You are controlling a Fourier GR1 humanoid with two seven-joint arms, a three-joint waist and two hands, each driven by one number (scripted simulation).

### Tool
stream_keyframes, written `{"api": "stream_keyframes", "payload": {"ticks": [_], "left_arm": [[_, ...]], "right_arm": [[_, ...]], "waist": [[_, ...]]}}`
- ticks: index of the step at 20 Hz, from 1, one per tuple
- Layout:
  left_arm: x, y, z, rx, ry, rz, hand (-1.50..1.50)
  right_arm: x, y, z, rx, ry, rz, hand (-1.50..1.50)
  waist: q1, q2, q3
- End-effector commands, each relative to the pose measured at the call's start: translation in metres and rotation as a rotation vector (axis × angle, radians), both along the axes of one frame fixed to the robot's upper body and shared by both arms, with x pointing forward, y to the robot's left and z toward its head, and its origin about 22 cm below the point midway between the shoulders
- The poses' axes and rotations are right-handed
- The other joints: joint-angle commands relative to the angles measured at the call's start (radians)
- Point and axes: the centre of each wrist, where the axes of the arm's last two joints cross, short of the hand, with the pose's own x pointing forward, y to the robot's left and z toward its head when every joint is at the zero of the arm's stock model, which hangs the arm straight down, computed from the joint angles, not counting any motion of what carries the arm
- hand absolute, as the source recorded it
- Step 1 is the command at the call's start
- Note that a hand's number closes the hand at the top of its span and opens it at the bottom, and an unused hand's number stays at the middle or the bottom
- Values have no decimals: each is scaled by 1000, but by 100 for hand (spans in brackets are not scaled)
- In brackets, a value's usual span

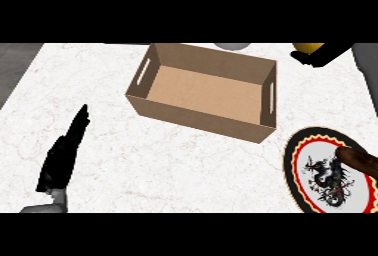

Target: Pick the lemon from the plate and place it in the cardboard box

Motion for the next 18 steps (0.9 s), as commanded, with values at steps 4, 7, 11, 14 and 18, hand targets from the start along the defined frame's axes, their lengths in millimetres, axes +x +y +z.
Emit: {"api": "stream_keyframes", "payload": {"ticks": [4, 7, 11, 14, 18], "left_arm": [[2, 5, -6, 0, 23, 8, 0], [-2, 11, -6, 13, 11, 16, 0], [-5, 7, -9, 2, 4, 26, 0], [7, 6, 16, -3, -12, 12, 0], [1, 18, 18, 5, -4, 14, 0]], "right_arm": [[13, 77, 24, 1, 62, 138, 150], [13, 124, 27, -19, 66, 154, 150], [12, 161, 12, -50, 92, 149, 150], [9, 179, -1, -125, 131, 164, 150], [6, 195, -32, -177, 131, 135, 150]], "waist": [[-19, -4, -1], [-16, -4, -1], [-11, -1, -1], [-19, -3, -1], [-9, 0, -1]]}}
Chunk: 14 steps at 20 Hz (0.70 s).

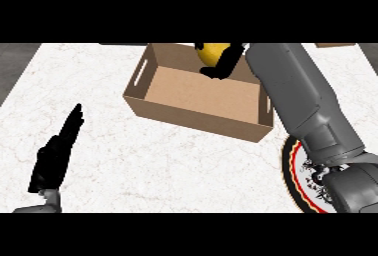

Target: Pick the lemon from the plate and place it in the cardboard box

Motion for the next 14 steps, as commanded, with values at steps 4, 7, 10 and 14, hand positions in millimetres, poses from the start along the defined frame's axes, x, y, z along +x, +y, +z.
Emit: {"api": "stream_keyframes", "payload": {"ticks": [4, 7, 10, 14], "left_arm": [[12, -8, 5, 11, -12, -17, 0], [-13, -8, -12, -3, -3, -1, 0], [9, -10, 7, -2, -6, -14, 0], [5, 2, 0, 16, -17, -22, 0]], "right_arm": [[-12, 61, -35, -123, 31, -35, 150], [-12, 35, -70, -125, 133, -63, -150], [-12, 47, -69, -106, 131, -86, -150], [-14, 46, -81, 28, 187, -94, -150]], "waist": [[14, 9, 0], [7, 4, 0], [22, 12, 0], [34, 8, 0]]}}
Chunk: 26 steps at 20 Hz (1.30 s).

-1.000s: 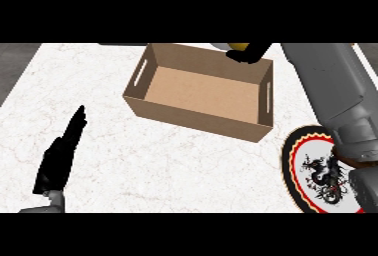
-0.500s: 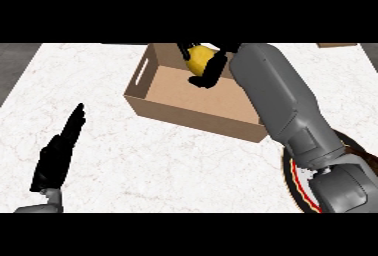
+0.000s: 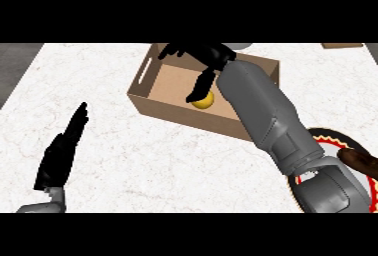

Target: Pick the lemon from the plate and place it in the cardboard box

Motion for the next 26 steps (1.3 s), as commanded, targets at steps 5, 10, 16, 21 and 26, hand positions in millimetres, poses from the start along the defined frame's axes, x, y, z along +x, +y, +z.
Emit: {"api": "stream_keyframes", "payload": {"ticks": [5, 10, 16, 21, 26], "left_arm": [[1, 4, 0, 8, 0, -7, 0], [4, -3, -4, -5, -2, 0, 0], [0, 1, 3, -10, -1, -39, 0], [10, -8, 5, -18, -24, -43, 0], [12, -10, 5, 0, -44, -27, 0]], "right_arm": [[1, -11, -12, 381, 93, -162, -150], [14, -28, 19, 580, 201, -176, -150], [30, -118, 56, 722, 211, -343, -150], [25, -189, 55, 761, 175, -475, -150], [11, -258, 66, 798, 160, -465, -150]], "waist": [[9, 7, 1], [1, 5, 1], [26, 15, 1], [29, 28, 2], [39, 36, 4]]}}
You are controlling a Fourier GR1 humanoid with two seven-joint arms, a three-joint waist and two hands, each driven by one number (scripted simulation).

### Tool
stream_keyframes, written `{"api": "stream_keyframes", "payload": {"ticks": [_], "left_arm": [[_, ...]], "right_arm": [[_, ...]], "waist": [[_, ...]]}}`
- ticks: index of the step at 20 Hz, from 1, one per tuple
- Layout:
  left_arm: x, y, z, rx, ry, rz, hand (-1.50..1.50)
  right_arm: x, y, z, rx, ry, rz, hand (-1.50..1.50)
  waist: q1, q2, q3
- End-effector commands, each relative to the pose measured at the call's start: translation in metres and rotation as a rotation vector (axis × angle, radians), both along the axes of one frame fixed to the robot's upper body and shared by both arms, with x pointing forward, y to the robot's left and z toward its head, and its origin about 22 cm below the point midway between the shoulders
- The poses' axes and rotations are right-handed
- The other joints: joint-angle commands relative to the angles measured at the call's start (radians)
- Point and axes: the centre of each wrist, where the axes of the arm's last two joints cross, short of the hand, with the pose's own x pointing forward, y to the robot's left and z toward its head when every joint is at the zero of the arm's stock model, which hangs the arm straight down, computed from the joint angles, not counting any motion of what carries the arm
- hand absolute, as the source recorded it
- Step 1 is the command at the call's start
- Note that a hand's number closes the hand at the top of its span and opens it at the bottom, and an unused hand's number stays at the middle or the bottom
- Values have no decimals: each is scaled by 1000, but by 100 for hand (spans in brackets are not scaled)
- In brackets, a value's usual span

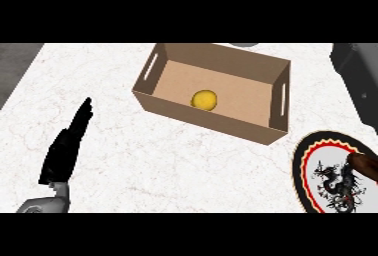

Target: Pick the lemon from the plate and place it in the cardboard box

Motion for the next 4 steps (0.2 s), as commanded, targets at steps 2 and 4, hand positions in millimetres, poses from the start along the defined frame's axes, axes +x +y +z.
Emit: {"api": "stream_keyframes", "payload": {"ticks": [2, 4], "left_arm": [[0, -4, 2, 4, -13, -27, 0], [4, -8, 2, -6, -16, -33, 0]], "right_arm": [[-17, -68, 9, -6, -25, -27, -150], [-17, -70, 14, -14, -30, 1, -150]], "waist": [[21, 13, 3], [29, 17, 3]]}}
